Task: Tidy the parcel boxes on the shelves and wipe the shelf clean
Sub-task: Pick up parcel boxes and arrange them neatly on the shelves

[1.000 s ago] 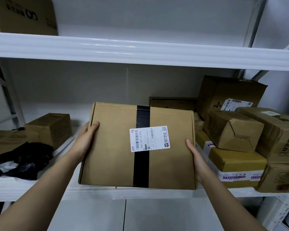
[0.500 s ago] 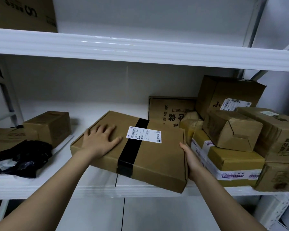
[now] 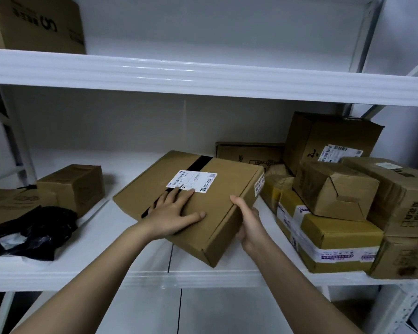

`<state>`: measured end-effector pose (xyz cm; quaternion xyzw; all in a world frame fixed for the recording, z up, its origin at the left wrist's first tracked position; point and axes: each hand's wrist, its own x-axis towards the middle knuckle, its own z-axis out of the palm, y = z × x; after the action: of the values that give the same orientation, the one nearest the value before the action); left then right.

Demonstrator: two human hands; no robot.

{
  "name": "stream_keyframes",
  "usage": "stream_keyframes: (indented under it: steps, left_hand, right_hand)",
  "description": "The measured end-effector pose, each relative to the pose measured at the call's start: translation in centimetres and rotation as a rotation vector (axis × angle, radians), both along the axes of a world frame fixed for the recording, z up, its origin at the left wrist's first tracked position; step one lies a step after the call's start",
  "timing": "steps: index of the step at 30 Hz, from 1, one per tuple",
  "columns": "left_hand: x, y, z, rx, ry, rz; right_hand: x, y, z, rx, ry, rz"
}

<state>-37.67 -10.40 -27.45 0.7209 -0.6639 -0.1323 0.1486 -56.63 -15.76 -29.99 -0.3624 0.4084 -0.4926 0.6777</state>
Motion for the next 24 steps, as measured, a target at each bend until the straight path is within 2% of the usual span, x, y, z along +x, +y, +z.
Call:
stream_keyframes:
  steps: [5, 9, 14, 17, 21, 24]
  left_hand:
    - [-1.5, 1.1, 0.1, 0.07, 0.15, -0.113]
    - [-2.0, 1.3, -0.8, 0.076, 0.227, -0.125]
    - [-3.6, 1.0, -1.7, -0.08, 0.251, -0.065]
    - [-4.0, 1.3, -1.9, -0.118, 0.317, -0.117]
    - [-4.0, 1.1, -1.6, -0.156, 0.667, -0.256]
    - [-5.1, 0.7, 1.2, -0.268, 0.997, -0.103]
  right_hand:
    - [1.5, 1.2, 0.3, -0.096, 0.041, -0.083]
    - [2.4, 1.7, 0.0, -0.232, 0.082, -0.138]
    - [3.0, 2.7, -0.4, -0.4, 0.19, -0.172]
    - [2.4, 3.2, -0.1, -0.499, 0.283, -0.211]
    - [0.3, 3.3, 0.5, -0.66, 0.448, -0.183]
    - [-0.9, 3.2, 1.2, -0.784, 0.558, -0.174]
